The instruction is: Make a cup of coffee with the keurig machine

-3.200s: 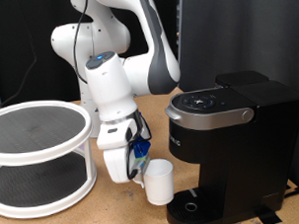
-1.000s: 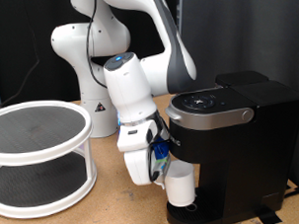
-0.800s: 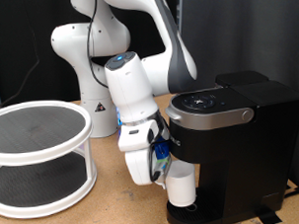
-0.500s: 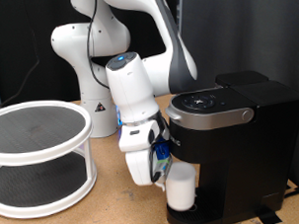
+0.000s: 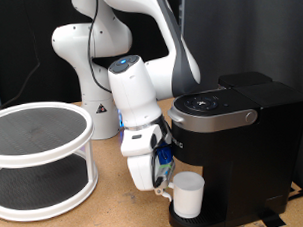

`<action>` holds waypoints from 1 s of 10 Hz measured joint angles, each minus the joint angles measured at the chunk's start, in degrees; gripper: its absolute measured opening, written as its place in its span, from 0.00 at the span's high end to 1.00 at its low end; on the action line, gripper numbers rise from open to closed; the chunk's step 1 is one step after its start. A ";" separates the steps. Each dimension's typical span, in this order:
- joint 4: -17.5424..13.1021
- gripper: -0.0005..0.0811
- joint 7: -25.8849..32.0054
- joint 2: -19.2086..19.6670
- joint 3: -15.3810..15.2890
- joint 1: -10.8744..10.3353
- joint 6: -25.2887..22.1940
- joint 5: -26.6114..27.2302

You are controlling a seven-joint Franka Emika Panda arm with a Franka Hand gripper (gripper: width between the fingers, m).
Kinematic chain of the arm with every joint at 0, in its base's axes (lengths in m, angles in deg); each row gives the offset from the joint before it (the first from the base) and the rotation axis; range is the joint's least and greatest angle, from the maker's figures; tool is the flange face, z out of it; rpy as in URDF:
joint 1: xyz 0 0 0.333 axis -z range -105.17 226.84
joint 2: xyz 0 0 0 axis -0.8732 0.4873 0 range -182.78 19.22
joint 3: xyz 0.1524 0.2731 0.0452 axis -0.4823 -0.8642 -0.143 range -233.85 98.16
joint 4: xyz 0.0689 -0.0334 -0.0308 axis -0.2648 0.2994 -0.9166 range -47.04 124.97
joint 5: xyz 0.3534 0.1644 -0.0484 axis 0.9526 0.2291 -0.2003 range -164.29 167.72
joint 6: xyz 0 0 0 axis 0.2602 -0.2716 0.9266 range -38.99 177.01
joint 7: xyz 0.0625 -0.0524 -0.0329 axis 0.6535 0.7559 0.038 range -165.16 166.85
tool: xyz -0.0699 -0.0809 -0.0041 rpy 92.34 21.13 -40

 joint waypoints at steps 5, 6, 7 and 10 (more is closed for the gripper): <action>0.05 0.02 6.30 -1.72 -0.92 1.29 -3.09 7.02; 0.17 0.01 8.02 -3.31 -0.72 2.25 -5.96 7.84; 0.52 0.01 8.56 -5.19 -0.44 3.18 -8.60 7.84; 2.27 0.01 8.42 -10.61 1.15 5.05 -14.12 4.64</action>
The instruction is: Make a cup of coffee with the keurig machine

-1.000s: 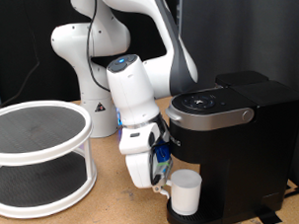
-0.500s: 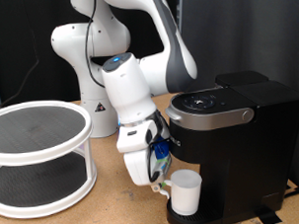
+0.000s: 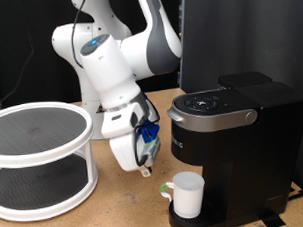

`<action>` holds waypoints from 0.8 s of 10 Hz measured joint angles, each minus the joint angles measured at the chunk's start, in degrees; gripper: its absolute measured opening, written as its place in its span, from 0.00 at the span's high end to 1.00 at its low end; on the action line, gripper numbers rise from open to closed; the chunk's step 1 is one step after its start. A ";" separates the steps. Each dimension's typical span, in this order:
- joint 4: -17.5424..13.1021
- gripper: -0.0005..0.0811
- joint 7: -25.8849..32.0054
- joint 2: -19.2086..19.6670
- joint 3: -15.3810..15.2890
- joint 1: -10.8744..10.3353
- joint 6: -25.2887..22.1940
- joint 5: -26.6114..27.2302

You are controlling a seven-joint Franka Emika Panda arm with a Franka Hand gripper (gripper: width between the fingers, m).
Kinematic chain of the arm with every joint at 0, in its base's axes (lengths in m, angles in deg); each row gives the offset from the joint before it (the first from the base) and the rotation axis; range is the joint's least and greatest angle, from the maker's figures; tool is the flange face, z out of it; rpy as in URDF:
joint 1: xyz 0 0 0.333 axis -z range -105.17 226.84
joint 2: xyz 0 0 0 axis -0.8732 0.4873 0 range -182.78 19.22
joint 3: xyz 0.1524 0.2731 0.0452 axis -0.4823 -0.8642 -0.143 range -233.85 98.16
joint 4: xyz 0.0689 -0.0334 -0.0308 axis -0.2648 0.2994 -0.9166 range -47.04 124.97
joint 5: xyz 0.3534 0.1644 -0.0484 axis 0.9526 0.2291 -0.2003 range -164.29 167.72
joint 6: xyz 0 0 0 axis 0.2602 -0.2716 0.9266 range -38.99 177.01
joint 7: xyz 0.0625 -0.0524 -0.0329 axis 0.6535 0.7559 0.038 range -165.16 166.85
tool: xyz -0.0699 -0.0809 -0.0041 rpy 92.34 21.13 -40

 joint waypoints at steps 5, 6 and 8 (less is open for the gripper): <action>1.50 0.01 4.50 -3.09 1.67 1.45 -6.70 -3.44; 1.50 0.01 8.14 -3.87 2.65 1.84 -9.56 -1.92; 1.50 0.01 10.51 -6.80 4.34 2.66 -14.64 -1.04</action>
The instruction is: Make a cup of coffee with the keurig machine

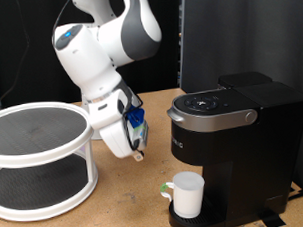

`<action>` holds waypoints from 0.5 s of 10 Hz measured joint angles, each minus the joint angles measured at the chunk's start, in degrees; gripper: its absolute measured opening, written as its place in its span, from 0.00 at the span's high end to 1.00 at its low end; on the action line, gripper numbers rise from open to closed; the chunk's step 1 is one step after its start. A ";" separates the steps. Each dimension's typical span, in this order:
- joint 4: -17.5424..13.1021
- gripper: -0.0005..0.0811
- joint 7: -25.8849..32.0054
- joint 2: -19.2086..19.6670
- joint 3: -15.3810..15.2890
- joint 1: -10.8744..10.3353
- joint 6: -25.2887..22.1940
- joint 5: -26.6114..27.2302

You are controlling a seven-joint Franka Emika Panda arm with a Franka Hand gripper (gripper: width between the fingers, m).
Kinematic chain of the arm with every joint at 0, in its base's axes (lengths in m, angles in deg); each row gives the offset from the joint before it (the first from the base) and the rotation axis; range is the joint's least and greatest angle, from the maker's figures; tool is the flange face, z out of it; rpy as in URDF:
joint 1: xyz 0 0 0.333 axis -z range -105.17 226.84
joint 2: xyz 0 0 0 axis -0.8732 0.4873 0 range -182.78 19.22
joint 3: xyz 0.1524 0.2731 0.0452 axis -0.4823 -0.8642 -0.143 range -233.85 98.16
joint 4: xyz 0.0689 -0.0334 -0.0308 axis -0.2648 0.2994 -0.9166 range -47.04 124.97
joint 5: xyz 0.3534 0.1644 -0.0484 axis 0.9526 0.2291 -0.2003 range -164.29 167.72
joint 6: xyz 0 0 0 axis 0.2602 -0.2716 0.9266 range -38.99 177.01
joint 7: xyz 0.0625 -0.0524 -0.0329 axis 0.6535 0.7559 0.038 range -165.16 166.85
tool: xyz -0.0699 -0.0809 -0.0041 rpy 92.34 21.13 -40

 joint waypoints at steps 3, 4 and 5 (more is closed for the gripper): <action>-0.61 0.01 -0.77 -5.85 0.94 0.14 -4.75 2.50; -1.15 0.01 -1.80 -7.49 0.95 0.14 -5.89 3.09; -1.91 0.01 -3.36 -8.97 0.95 0.14 -6.96 3.18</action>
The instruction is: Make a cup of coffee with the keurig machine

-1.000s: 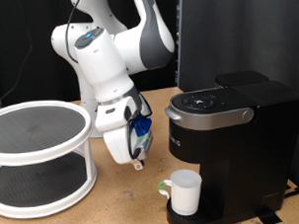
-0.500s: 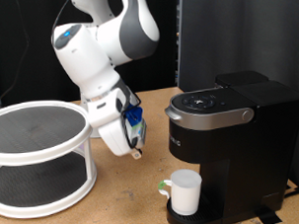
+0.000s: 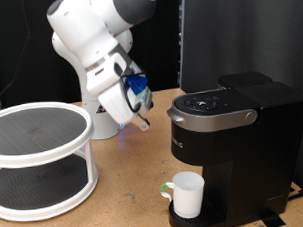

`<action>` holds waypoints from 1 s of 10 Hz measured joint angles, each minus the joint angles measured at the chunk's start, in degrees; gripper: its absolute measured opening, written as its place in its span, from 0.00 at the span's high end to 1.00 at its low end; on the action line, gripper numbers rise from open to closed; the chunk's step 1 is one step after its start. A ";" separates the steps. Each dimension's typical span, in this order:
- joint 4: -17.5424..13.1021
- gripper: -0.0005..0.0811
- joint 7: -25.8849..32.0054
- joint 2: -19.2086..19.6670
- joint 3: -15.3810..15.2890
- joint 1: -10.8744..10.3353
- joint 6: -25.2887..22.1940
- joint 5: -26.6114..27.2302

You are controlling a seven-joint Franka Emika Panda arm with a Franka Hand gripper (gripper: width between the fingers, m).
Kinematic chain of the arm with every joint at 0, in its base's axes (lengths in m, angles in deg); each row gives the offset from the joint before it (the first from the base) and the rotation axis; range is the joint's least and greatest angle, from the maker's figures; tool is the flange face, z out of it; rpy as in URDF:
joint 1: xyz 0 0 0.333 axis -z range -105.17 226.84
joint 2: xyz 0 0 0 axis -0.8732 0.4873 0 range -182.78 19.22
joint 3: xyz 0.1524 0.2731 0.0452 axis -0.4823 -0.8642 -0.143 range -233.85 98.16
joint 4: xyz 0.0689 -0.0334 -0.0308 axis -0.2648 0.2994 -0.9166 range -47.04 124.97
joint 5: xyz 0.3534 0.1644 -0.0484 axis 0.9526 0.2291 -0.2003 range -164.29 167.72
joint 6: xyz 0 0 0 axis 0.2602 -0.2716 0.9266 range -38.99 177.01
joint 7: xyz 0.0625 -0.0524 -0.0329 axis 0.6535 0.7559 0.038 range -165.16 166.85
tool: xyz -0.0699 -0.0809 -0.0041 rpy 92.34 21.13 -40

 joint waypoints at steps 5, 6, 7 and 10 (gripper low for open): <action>-5.26 0.01 -8.51 -5.97 0.25 0.65 -7.41 -3.73; -6.73 0.01 -10.58 -6.92 0.26 1.00 -9.43 -5.16; -8.17 0.01 -12.25 -7.72 0.30 1.27 -11.03 -6.12; -11.67 0.01 -13.89 -9.07 1.70 1.85 -16.41 -7.29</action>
